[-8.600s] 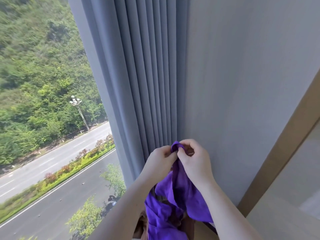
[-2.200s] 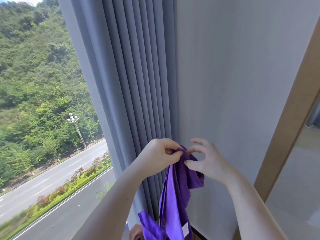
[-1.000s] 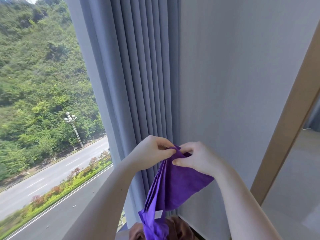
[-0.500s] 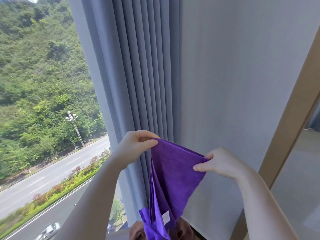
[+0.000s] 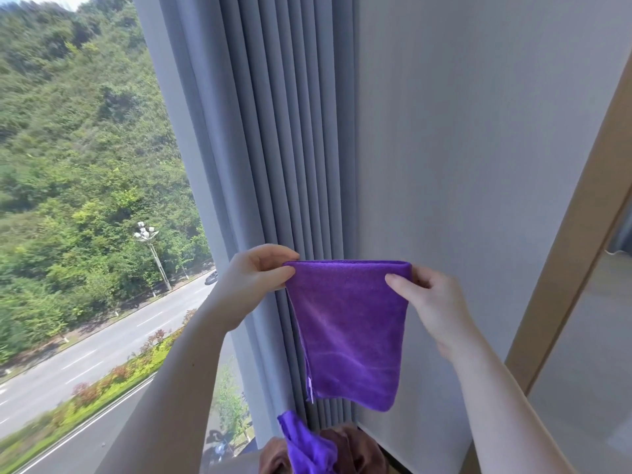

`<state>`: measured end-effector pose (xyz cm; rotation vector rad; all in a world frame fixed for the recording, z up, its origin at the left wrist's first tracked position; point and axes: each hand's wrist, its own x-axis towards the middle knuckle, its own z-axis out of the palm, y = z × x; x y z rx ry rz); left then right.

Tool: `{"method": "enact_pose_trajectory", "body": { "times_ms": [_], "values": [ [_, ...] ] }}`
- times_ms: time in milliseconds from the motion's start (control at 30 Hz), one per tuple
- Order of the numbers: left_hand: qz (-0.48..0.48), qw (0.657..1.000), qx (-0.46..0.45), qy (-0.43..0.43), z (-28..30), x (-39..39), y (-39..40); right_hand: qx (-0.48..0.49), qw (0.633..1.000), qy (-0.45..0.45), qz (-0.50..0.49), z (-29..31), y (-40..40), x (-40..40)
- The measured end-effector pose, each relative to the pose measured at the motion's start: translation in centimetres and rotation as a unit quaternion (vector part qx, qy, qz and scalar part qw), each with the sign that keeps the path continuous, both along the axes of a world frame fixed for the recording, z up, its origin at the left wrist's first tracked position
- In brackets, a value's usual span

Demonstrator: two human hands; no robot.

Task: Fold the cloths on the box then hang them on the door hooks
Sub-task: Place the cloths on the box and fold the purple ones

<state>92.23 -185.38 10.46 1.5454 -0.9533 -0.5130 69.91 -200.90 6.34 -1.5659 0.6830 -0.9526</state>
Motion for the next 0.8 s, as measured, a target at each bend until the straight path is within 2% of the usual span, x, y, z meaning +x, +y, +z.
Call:
{"method": "enact_pose_trajectory", "body": {
  "times_ms": [100,200,300,367,467,667,800],
  "values": [
    [-0.008,1.000,-0.002,-0.004,0.4,-0.1,0.2,0.024,0.999,-0.030,0.011,0.1,0.3,0.3],
    [-0.009,0.998,0.022,-0.058,0.8,0.4,0.4,0.023,0.998,-0.053,0.007,0.1,0.6,0.9],
    [-0.001,0.985,0.093,-0.148,1.5,0.9,0.5,0.012,0.998,-0.059,-0.006,0.1,1.1,1.4],
    [-0.022,0.964,0.166,-0.208,2.2,1.1,0.6,0.004,0.998,-0.060,0.001,0.1,1.5,1.7],
    [-0.066,0.933,0.251,-0.249,3.1,0.2,0.4,0.005,0.998,-0.049,0.024,0.1,1.9,2.0],
    [-0.097,0.935,0.164,-0.298,3.0,-5.5,-3.1,-0.011,0.998,-0.023,0.061,0.7,2.5,2.4],
    [-0.105,0.932,0.147,-0.315,2.6,-7.0,-4.9,-0.009,0.999,-0.038,0.026,0.7,1.9,1.8]
  ]
}}
